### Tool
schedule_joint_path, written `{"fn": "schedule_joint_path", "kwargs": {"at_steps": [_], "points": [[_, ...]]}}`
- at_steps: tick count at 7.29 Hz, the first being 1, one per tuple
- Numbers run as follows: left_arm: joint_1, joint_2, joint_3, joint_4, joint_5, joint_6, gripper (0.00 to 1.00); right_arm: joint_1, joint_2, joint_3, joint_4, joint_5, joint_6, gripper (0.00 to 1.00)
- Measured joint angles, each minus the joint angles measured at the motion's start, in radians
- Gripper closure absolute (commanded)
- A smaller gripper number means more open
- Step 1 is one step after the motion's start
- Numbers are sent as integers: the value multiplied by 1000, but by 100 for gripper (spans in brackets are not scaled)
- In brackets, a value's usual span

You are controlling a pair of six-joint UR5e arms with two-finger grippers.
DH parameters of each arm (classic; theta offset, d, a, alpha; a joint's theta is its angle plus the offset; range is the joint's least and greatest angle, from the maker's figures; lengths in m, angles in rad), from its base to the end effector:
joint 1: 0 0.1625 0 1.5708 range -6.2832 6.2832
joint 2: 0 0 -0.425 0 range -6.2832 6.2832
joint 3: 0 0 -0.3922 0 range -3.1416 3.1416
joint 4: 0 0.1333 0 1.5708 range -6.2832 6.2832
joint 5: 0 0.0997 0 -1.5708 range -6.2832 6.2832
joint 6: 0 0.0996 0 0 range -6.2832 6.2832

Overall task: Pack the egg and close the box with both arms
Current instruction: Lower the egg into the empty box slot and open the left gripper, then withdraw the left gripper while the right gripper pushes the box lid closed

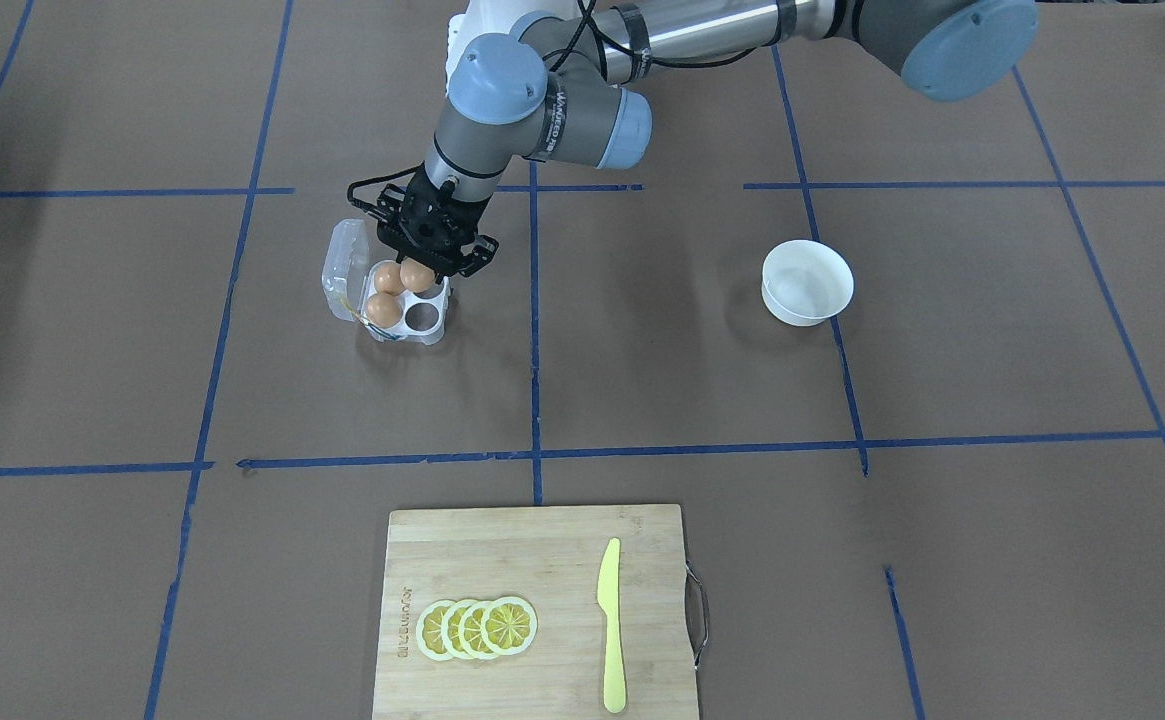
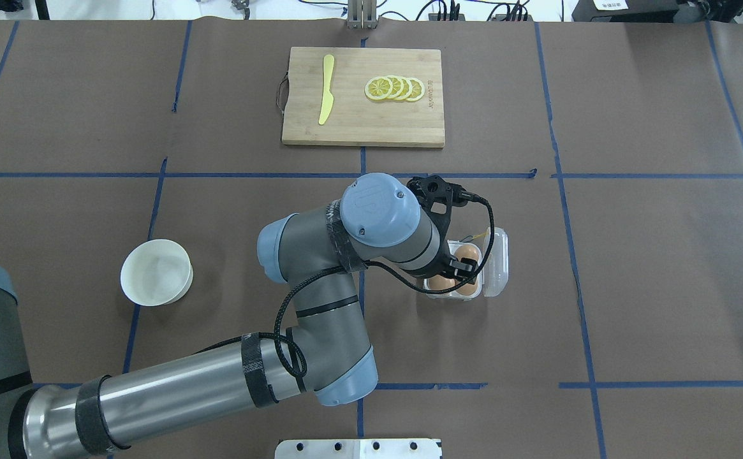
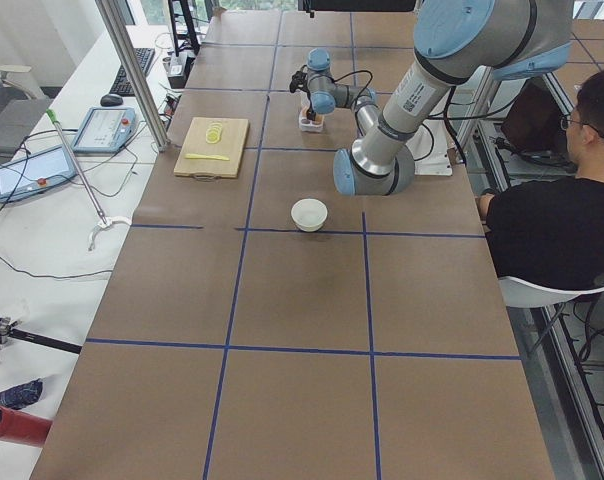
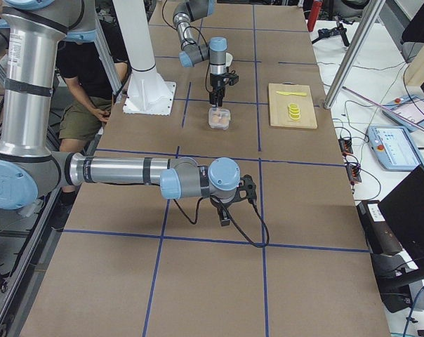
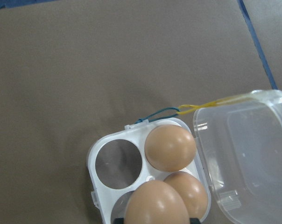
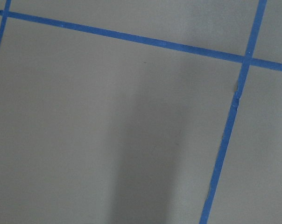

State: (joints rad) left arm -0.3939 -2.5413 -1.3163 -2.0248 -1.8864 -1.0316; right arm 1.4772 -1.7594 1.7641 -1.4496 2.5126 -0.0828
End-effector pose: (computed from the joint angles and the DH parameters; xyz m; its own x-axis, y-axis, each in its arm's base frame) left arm 0.6742 -0.3911 0.0903 0.3610 0.3785 -0.8523 -0.0984 0.9243 0.3688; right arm 0.0134 -0.4219 0.6237 0.5666 -0.2372 0.7891 0.1401 0.9715 0.1915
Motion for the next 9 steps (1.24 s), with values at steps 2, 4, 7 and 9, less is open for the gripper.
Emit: {"fn": "schedule_joint_path", "kwargs": {"at_steps": [2,4,7,9], "points": [[1,0,0,0,7,-3,6,0,0,0,0,0,0,0],[-7,4,-14,7,7,3,7,-8,2,0,0,3,12,0],[-84,118,-172,79,-57,84,7,-141,22,1,195,-11,361,0],[-184,206,-272,134,-121,208,7,-383,61,4,524,-172,904,0]]}}
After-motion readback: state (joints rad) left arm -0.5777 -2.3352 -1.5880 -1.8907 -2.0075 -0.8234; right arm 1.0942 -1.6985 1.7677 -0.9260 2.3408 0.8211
